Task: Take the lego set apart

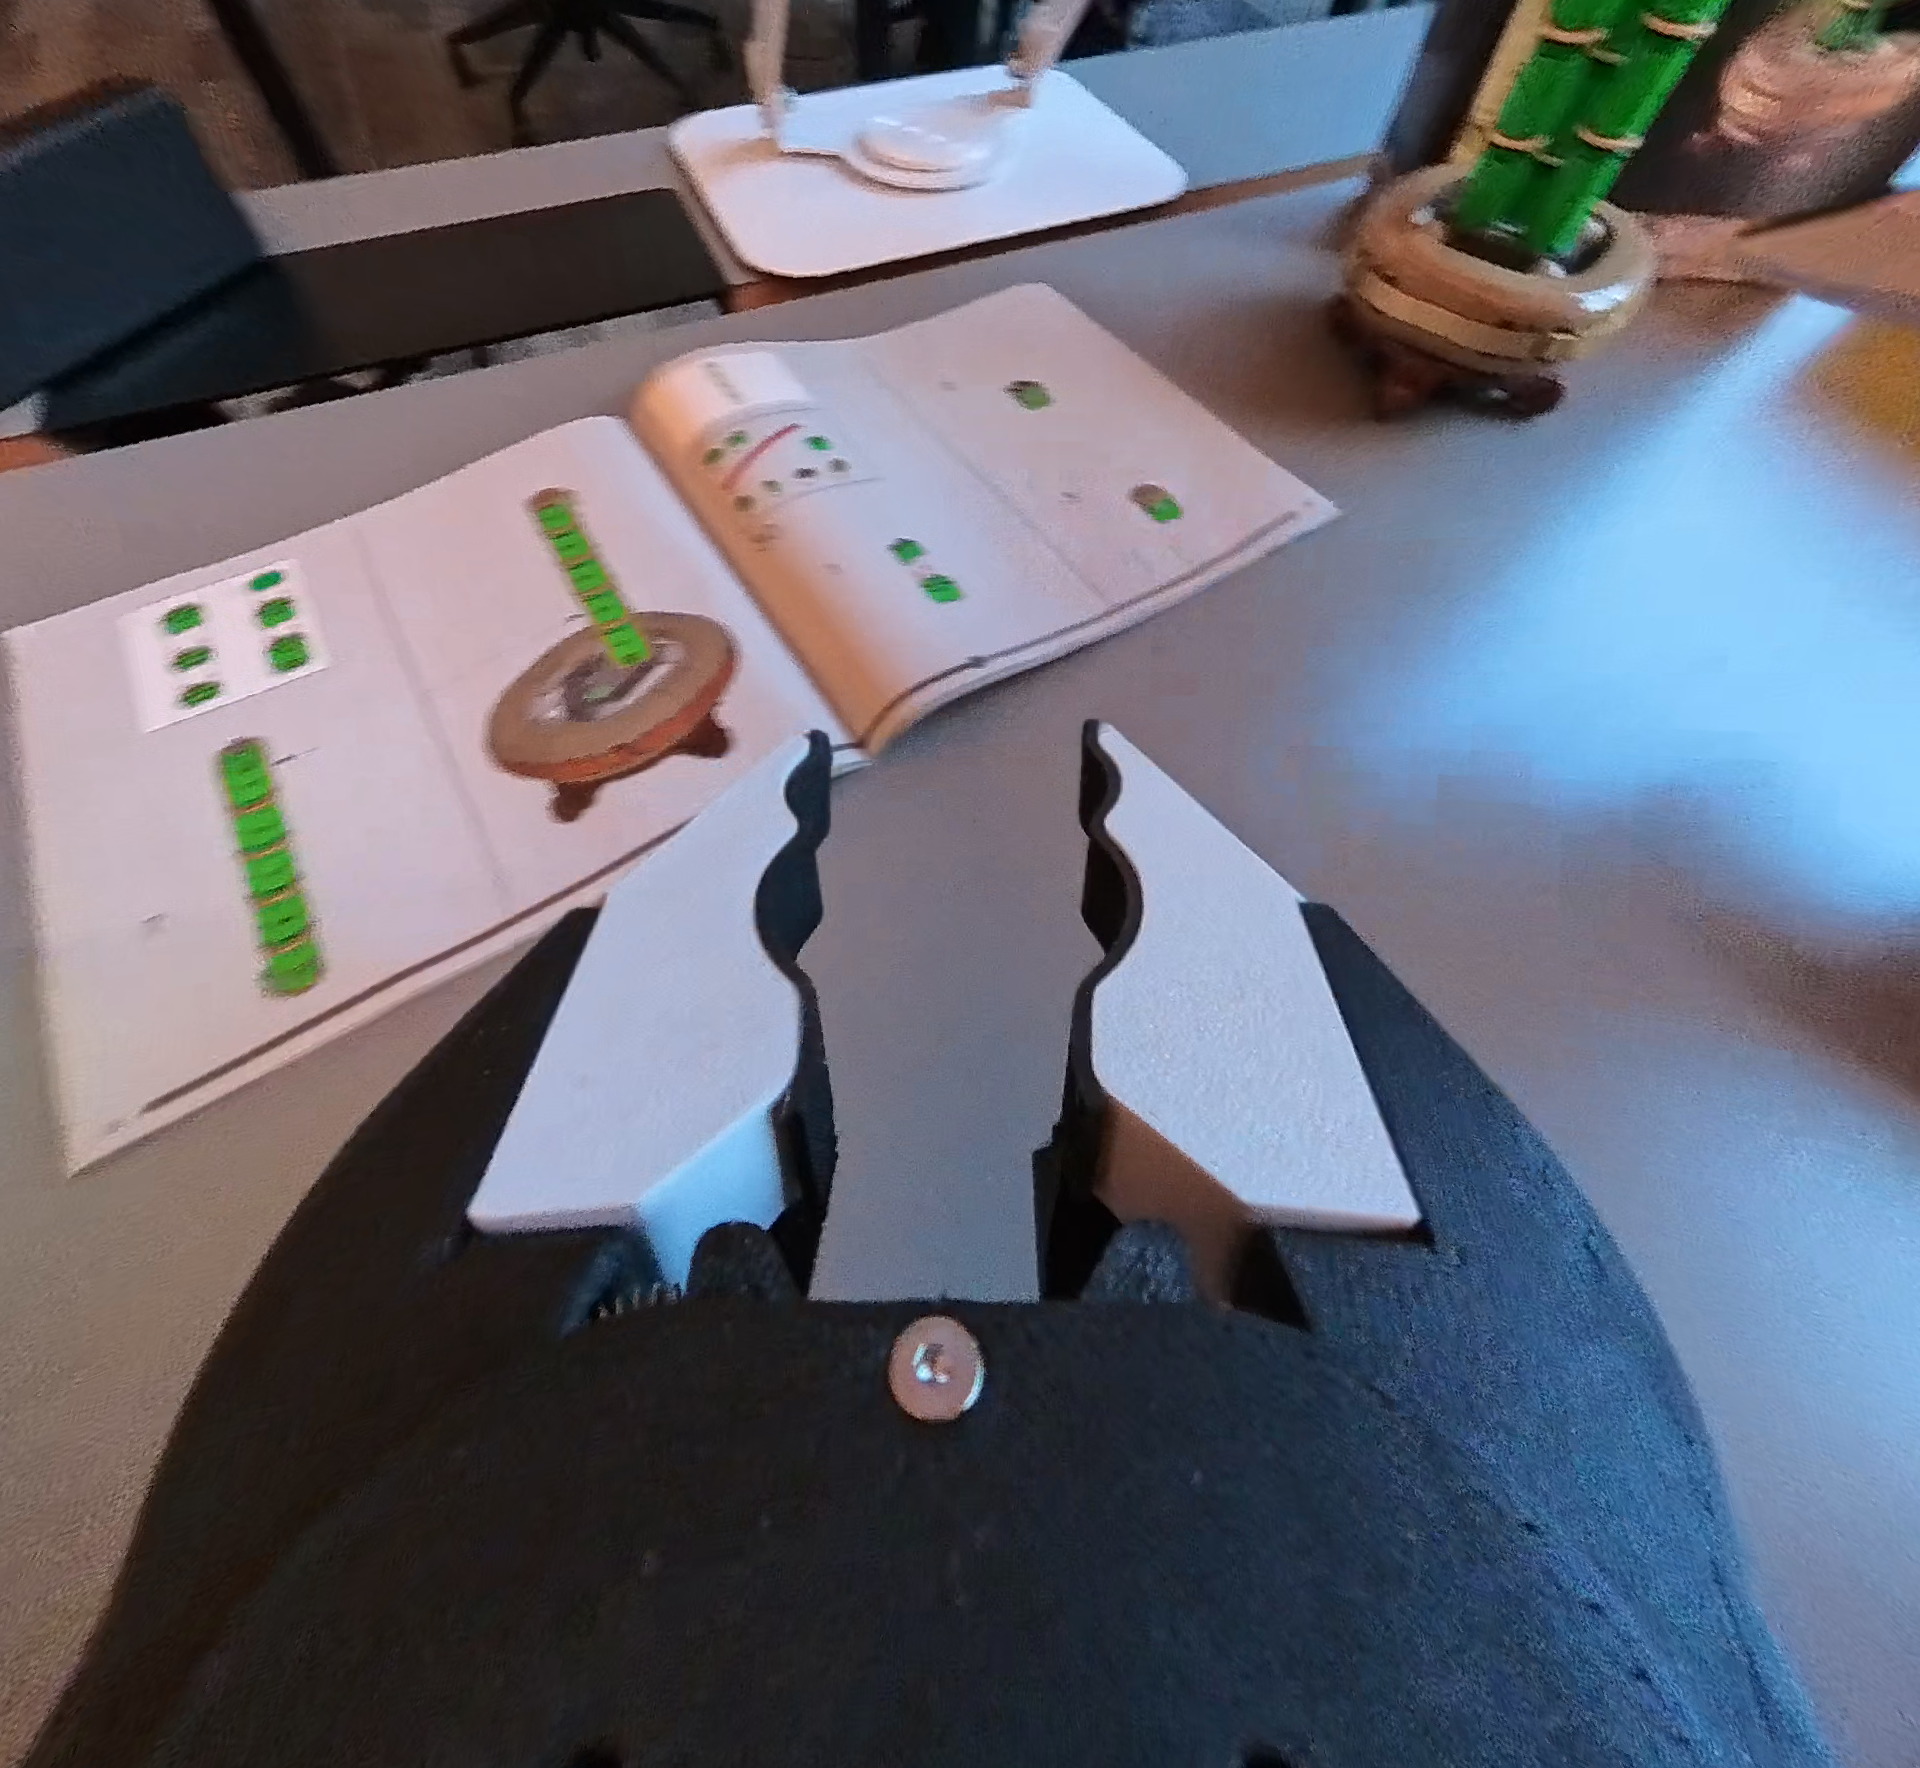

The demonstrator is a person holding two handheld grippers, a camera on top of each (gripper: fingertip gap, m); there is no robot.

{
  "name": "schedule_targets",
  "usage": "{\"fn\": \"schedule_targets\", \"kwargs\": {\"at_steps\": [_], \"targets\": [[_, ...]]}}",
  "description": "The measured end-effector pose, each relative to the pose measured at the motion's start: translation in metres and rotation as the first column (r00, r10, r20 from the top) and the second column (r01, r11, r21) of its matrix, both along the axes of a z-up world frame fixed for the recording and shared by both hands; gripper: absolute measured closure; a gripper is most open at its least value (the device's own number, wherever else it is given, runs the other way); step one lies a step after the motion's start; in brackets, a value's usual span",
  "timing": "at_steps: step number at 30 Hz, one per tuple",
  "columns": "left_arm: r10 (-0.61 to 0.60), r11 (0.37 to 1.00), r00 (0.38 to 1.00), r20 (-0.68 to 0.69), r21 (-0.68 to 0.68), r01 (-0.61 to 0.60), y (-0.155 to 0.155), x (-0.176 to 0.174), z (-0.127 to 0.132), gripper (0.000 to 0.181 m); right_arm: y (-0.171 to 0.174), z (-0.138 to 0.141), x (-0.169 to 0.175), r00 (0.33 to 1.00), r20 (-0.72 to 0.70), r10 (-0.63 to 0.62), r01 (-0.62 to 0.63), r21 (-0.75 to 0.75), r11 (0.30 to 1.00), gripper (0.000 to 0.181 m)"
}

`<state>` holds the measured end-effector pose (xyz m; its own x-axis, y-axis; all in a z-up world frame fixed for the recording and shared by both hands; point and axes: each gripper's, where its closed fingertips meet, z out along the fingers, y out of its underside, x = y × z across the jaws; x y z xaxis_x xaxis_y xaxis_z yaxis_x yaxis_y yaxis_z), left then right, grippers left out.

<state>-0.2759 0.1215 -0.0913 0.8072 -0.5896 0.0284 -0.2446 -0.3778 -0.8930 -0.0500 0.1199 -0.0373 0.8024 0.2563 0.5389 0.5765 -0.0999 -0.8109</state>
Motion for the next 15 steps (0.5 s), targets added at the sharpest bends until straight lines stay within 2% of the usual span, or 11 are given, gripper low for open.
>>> {"fn": "schedule_targets", "kwargs": {"at_steps": [2,6,9,12,15], "targets": [[-0.046,0.999,0.999,-0.026,-0.007,0.046,-0.007,0.017,-0.006,0.134,0.011,-0.015,0.033,0.993,-0.085,-0.079,0.074,-0.052,0.996,0.125],[-0.063,0.998,0.986,-0.153,0.011,0.065,-0.009,0.025,-0.023,0.135,0.037,-0.034,0.054,0.946,-0.301,-0.117,0.072,-0.157,0.985,0.126],[-0.050,0.998,0.980,-0.194,0.021,0.055,-0.007,0.022,-0.029,0.137,0.051,-0.043,0.058,0.941,-0.319,-0.118,0.066,-0.171,0.983,0.139],[-0.051,0.999,0.987,-0.149,0.004,0.052,-0.007,0.023,-0.027,0.137,0.060,-0.050,0.052,0.926,-0.362,-0.105,0.034,-0.199,0.980,0.147],[-0.053,0.999,0.992,-0.113,-0.012,0.052,-0.006,0.023,-0.025,0.137,0.065,-0.052,0.055,0.922,-0.362,-0.141,0.069,-0.203,0.977,0.154]]}}
